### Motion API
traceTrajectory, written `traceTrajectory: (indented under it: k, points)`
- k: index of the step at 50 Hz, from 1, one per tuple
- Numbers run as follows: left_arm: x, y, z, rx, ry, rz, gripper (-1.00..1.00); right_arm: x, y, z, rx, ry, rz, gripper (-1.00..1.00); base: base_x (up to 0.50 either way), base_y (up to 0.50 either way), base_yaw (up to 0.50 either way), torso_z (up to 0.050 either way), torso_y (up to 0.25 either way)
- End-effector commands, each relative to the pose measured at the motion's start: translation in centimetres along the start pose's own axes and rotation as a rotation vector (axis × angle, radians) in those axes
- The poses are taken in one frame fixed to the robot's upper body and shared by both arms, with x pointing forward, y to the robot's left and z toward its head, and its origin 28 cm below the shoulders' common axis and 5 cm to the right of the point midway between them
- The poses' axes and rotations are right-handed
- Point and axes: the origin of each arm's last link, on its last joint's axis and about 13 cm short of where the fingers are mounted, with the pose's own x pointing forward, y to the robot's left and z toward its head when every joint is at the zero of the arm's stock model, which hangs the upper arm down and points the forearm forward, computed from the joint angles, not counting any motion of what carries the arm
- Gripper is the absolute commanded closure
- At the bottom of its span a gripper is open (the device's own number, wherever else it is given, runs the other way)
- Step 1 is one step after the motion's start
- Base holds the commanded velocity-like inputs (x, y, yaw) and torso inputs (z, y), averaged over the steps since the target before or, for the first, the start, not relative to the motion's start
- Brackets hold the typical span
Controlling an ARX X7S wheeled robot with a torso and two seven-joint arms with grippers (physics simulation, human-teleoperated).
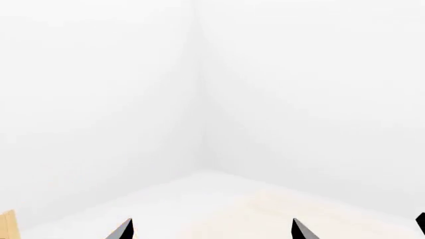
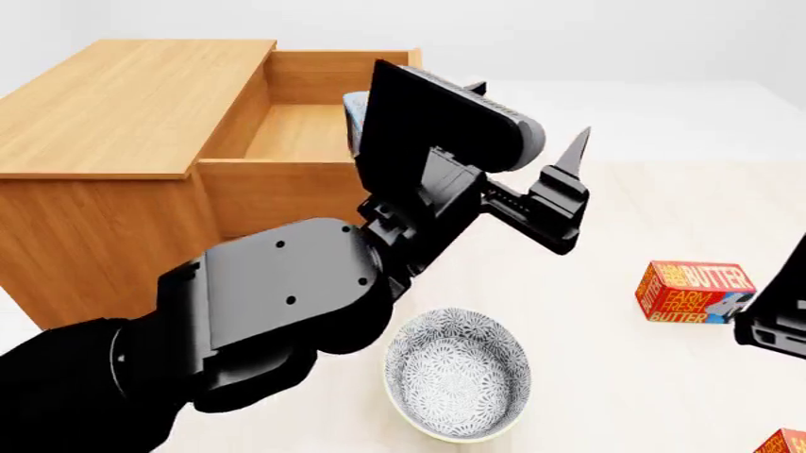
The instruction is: Put the chocolate pudding in the top drawer of the cabinet and close it.
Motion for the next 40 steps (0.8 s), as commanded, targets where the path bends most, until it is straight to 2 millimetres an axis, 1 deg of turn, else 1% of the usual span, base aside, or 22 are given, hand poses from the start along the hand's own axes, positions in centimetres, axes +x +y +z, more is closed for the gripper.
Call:
traceTrajectory:
  k: [1,10,20,26,40]
  points:
    - [2.5,-0.7,-0.2,0.000,0.035,-0.028,-1.00,0.1,0.1,-0.5,0.000,0.011,-0.001,-1.00,0.00,0.00,0.00,0.000,0.000]
    - [3.8,-0.1,-1.6,0.009,0.065,-0.038,-1.00,0.1,0.0,-1.1,0.000,0.025,-0.002,-1.00,0.00,0.00,0.00,0.000,0.000]
    - [4.8,0.1,-2.5,0.017,0.081,-0.037,-1.00,0.0,-0.2,-1.4,0.001,0.034,-0.010,-1.00,0.00,0.00,0.00,0.000,0.000]
    - [5.0,-0.1,-3.0,0.016,0.093,-0.044,-1.00,0.0,-0.3,-1.5,0.001,0.035,-0.018,-1.00,0.00,0.00,0.00,0.000,0.000]
    - [5.0,-0.9,-3.4,0.031,0.089,-0.088,-1.00,-0.2,-0.6,-1.8,0.003,0.044,-0.021,-1.00,0.00,0.00,0.00,0.000,0.000]
